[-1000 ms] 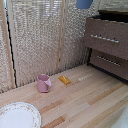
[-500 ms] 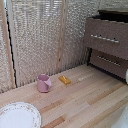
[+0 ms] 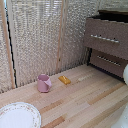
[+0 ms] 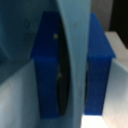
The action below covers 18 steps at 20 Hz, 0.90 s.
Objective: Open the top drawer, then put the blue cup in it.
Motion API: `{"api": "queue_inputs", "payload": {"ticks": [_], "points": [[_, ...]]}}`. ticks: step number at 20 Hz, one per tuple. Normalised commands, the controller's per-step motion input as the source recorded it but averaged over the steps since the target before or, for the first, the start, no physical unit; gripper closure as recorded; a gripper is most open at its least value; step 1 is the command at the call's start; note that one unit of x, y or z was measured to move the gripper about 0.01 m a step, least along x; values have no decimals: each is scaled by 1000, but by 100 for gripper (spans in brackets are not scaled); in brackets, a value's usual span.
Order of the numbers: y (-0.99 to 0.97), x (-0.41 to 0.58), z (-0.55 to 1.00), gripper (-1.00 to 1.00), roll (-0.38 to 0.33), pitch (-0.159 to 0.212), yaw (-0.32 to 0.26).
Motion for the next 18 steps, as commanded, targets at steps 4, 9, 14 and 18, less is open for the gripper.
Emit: {"api": "queue_inputs", "payload": {"ticks": [4,9,14,18], "points": [[-389,0,-226,100,17,6,-106],[-187,11,-353,100,47,35,-78],[-140,9,13,-100,-37,1,-79],[142,67,349,-100,0,18,-43]]}}
